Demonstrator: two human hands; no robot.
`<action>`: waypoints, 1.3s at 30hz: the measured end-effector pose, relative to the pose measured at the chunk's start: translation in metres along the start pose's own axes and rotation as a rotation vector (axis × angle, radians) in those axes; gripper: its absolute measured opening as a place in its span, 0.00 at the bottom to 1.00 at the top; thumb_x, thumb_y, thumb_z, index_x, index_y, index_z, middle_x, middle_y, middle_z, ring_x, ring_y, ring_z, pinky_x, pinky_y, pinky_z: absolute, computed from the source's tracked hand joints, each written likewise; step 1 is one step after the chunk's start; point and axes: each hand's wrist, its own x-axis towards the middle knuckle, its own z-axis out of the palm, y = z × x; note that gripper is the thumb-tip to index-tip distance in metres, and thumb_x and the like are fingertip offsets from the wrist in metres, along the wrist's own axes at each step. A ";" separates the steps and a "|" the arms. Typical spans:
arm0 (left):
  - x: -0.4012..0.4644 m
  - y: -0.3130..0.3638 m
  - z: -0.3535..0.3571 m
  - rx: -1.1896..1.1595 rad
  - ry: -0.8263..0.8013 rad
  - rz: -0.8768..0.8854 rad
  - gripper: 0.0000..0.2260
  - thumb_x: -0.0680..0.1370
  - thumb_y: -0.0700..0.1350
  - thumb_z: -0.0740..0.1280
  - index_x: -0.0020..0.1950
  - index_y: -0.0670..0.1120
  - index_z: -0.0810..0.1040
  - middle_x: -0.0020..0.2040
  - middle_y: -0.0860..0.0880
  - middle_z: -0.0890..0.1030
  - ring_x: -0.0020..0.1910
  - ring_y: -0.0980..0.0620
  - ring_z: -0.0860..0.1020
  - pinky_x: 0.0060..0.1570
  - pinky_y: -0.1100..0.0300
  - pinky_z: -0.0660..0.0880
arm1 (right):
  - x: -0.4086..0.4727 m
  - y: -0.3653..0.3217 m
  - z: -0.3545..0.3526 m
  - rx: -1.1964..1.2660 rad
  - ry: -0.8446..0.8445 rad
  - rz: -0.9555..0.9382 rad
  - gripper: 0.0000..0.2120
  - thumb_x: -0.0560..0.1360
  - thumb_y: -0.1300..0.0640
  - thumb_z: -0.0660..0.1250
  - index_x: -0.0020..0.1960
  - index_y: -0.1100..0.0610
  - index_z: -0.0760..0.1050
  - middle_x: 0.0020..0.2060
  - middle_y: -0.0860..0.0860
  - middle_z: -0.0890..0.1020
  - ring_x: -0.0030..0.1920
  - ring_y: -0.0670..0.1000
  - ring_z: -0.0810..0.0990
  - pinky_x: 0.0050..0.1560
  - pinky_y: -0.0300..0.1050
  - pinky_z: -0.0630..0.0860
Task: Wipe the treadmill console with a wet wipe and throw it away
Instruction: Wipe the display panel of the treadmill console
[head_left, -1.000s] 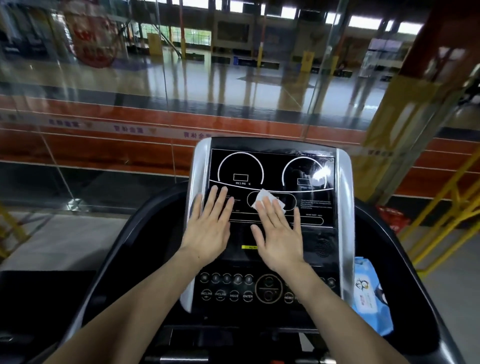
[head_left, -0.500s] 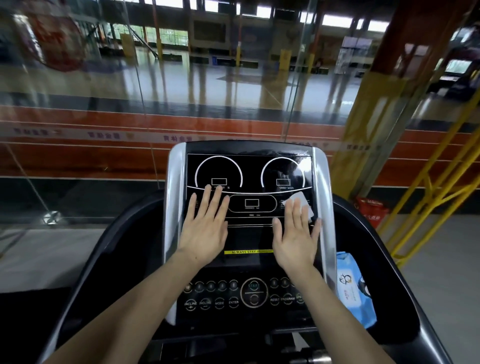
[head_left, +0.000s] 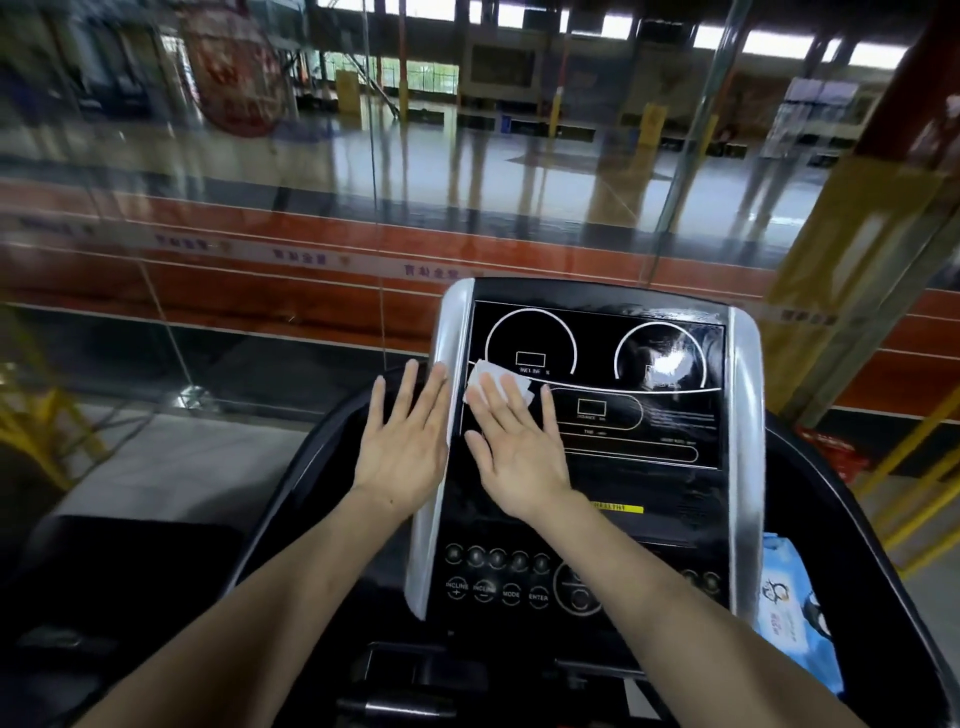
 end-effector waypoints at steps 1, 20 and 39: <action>0.001 0.001 -0.001 -0.005 0.002 0.001 0.29 0.86 0.52 0.47 0.85 0.45 0.42 0.85 0.46 0.40 0.83 0.40 0.37 0.80 0.35 0.40 | 0.000 0.000 0.000 -0.002 -0.005 -0.008 0.30 0.87 0.40 0.40 0.85 0.50 0.51 0.85 0.47 0.52 0.85 0.50 0.43 0.81 0.64 0.35; 0.059 0.110 -0.003 -0.126 0.037 0.188 0.28 0.86 0.52 0.50 0.85 0.46 0.50 0.86 0.45 0.46 0.84 0.42 0.39 0.81 0.36 0.43 | -0.088 0.162 -0.035 -0.020 0.051 0.631 0.33 0.84 0.36 0.34 0.85 0.47 0.40 0.85 0.44 0.44 0.83 0.42 0.38 0.81 0.62 0.34; 0.021 -0.002 -0.001 -0.002 0.016 -0.022 0.30 0.84 0.54 0.43 0.85 0.45 0.47 0.86 0.46 0.44 0.84 0.40 0.41 0.80 0.34 0.42 | 0.021 0.010 -0.018 0.056 -0.016 0.130 0.30 0.86 0.40 0.37 0.86 0.47 0.47 0.85 0.45 0.45 0.84 0.49 0.37 0.80 0.63 0.31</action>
